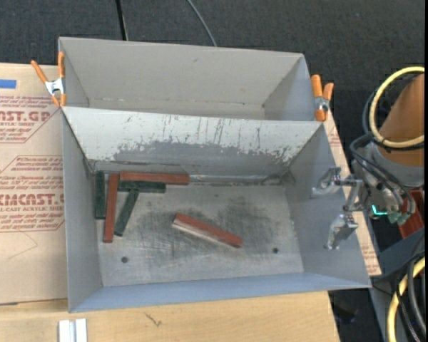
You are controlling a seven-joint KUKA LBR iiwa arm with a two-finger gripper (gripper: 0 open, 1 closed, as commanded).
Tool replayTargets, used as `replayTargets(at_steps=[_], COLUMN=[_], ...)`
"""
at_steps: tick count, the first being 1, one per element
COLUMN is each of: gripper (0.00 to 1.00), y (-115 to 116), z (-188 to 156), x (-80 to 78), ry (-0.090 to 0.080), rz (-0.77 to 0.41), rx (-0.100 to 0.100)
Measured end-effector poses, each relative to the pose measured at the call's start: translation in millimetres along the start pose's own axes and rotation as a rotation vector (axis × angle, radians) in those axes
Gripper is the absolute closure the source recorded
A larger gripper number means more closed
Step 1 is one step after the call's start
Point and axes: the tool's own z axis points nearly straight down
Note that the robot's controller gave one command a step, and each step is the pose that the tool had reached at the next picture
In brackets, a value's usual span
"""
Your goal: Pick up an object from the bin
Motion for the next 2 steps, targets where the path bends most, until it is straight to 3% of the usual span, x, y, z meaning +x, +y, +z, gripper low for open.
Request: replayTargets(at_steps=[1, 2], gripper=[0.00, 0.00], y=[1, 27], z=[-4, 45], x=[-1.8, -29.5], ry=[-0.008, -0.016], rz=[-0.002, -0.002], rx=[0.002, 0.004])
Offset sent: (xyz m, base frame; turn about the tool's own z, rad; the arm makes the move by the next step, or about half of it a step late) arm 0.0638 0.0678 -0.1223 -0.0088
